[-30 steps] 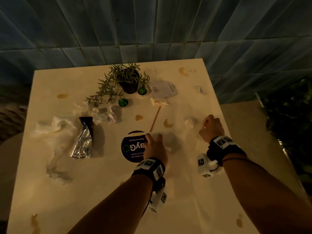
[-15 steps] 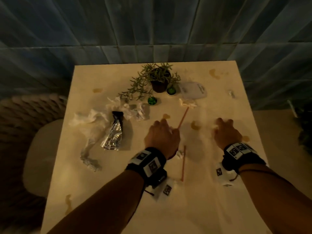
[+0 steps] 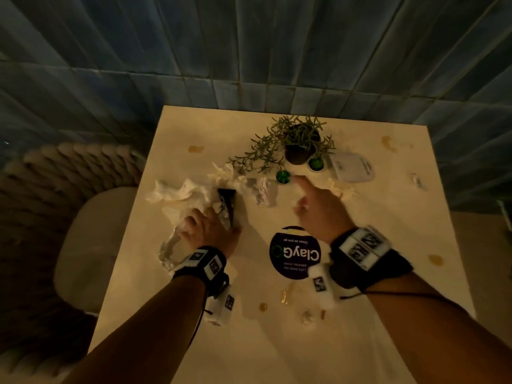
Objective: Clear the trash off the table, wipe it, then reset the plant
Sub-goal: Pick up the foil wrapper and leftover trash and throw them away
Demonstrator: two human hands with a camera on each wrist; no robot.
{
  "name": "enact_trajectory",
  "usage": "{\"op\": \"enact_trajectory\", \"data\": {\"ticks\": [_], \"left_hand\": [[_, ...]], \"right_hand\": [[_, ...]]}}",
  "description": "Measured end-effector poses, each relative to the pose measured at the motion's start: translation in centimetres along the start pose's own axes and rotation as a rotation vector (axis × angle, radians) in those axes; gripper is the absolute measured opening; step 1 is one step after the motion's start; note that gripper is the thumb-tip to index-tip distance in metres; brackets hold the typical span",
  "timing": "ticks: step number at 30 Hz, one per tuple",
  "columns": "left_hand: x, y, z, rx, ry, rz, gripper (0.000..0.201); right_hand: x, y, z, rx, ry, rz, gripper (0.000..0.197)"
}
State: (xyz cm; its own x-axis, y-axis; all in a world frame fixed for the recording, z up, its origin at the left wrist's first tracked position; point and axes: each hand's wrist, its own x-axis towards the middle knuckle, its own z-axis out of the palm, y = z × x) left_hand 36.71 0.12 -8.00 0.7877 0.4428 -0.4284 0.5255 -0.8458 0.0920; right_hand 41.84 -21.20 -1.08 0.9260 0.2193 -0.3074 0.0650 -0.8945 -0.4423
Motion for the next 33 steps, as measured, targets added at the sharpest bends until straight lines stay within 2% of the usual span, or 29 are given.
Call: {"op": "enact_trajectory", "data": {"ticks": [2, 4, 7, 9, 11, 13, 15, 16, 18, 22, 25, 28, 33], "left_hand": [[-0.2, -0.1, 0.2, -0.026, 0.009, 0.021, 0.061], [-0.5, -0.4, 0.0, -0.050, -0.043, 0.050, 0.045], [-2.0, -0.8, -2.0, -0.058, -0.149, 0.133, 0.033], [-3.0, -1.5, -4.0, -0.064, -0.107, 0.205, 0.028], [-3.2, -2.9, -6.2, -0.082, 0.038, 0.311, 0.024], [-1.9, -4.6, -7.6, -0.134, 0.194, 0.394, 0.027], [0.7, -6.4, -7.8, -0.178, 0.332, 0.413, 0.031], [2.1, -7.1, -7.8, -0.190, 0.337, 0.404, 0.032], [4.3, -7.7, -7.3, -0.188, 0.250, 0.375, 0.033], [6.5, -7.7, -5.1, -0.186, 0.170, 0.392, 0.039], [6.7, -7.6, -3.3, -0.225, 0.115, 0.385, 0.038], [6.9, -7.7, -1.9, -0.237, 0.112, 0.416, 0.040], [6.7, -7.4, -0.6, -0.371, 0.234, 0.415, 0.071]], "right_hand": [[2.7, -3.0, 2.0, -0.077, -0.090, -0.027, 0.072], [4.8, -5.4, 3.7, -0.132, -0.179, -0.009, 0.077], [6.7, -7.3, 5.9, -0.192, -0.209, 0.046, 0.080], [7.4, -7.4, 7.2, -0.202, -0.188, 0.098, 0.083], [7.8, -7.0, 8.3, -0.187, -0.197, 0.143, 0.084], [8.1, -6.5, 8.8, -0.195, -0.220, 0.189, 0.077], [8.3, -6.3, 9.0, -0.173, -0.186, 0.225, 0.060], [8.3, -6.3, 9.0, -0.151, -0.161, 0.230, 0.052], [8.0, -6.3, 9.4, -0.117, -0.113, 0.224, 0.043], [6.9, -5.9, 10.4, -0.061, 0.013, 0.191, 0.039], [6.2, -5.5, 10.9, -0.035, 0.103, 0.189, 0.042], [5.9, -4.9, 11.2, 0.006, 0.216, 0.144, 0.062], [5.7, -4.3, 11.6, -0.066, 0.197, 0.135, 0.083]]}}
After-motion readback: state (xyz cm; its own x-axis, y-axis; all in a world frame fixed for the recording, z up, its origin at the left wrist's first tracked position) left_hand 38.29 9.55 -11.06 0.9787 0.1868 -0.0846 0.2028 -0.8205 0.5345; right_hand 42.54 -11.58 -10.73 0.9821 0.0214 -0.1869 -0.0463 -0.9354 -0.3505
